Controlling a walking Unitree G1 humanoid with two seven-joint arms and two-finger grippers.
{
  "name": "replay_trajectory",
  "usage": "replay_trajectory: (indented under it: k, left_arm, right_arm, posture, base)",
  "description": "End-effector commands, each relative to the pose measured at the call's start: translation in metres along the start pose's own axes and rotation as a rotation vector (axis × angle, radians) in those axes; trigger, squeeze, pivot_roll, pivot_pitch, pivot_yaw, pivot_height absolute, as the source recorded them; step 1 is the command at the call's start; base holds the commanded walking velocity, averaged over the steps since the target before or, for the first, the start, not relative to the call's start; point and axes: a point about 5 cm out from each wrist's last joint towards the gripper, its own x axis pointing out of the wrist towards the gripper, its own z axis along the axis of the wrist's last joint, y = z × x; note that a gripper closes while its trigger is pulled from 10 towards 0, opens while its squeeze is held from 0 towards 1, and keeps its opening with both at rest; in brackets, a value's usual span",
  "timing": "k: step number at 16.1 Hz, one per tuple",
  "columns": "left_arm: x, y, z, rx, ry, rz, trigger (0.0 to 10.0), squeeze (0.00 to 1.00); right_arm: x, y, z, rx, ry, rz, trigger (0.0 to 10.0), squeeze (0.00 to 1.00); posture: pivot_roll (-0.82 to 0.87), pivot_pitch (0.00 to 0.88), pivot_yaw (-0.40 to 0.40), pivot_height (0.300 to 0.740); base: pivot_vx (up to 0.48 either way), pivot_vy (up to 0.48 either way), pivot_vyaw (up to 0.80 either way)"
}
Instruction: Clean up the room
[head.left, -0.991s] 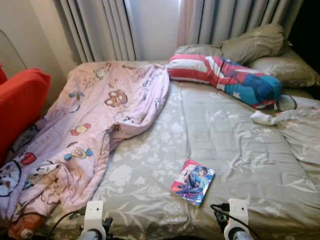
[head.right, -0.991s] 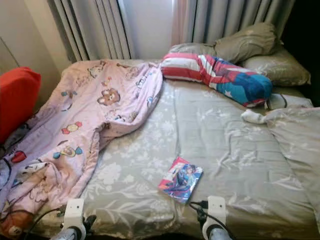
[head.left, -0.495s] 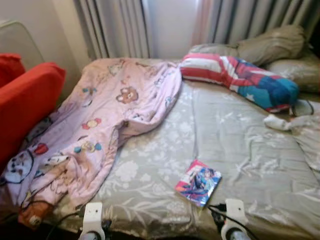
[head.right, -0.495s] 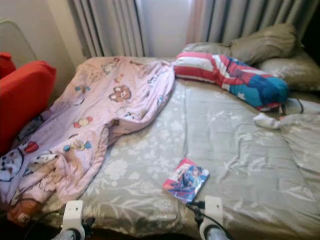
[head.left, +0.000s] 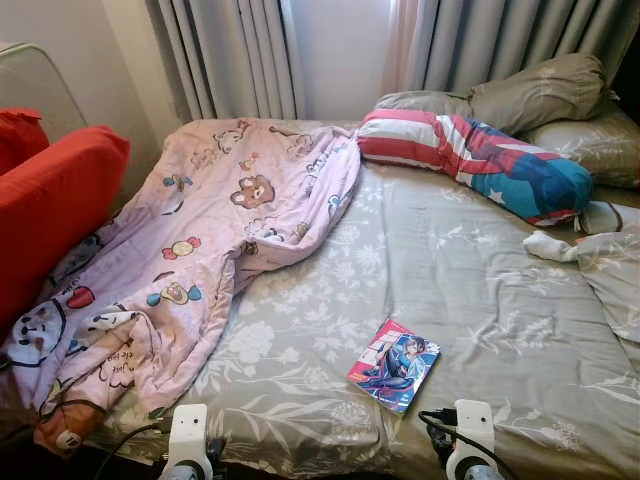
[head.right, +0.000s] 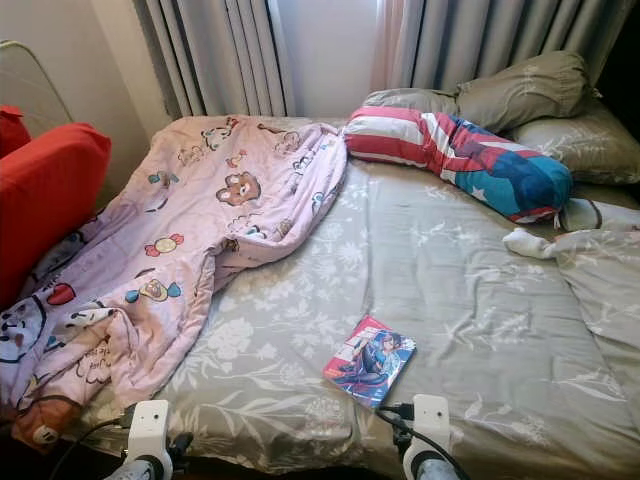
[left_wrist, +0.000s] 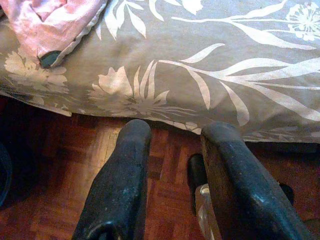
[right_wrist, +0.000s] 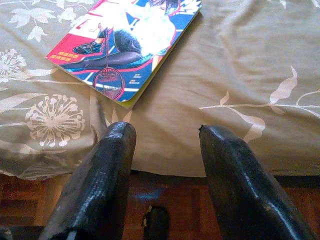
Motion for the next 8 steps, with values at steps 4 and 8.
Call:
replay_trajectory:
  k: [4, 8]
  left_arm:
    - [-0.0002, 0.0031, 0.0005, 0.003, -0.003, 0.018, 10.0, 0.00]
    - [-0.0001, 0.0035, 0.0010, 0.002, -0.005, 0.021, 10.0, 0.00]
  right_arm:
    - [0.0008, 0.0039, 0.0037, -0.015, -0.024, 0.014, 10.0, 0.00]
    - [0.0007, 0.0022, 0.0033, 0.014, -0.022, 0.006, 10.0, 0.00]
  posture:
    - [0.07, 0.000, 0.026, 0.740]
    - [0.07, 0.000, 0.025, 0.740]
  base:
    - [0.000, 0.000, 0.52]
    - [0.000, 0.000, 0.00]
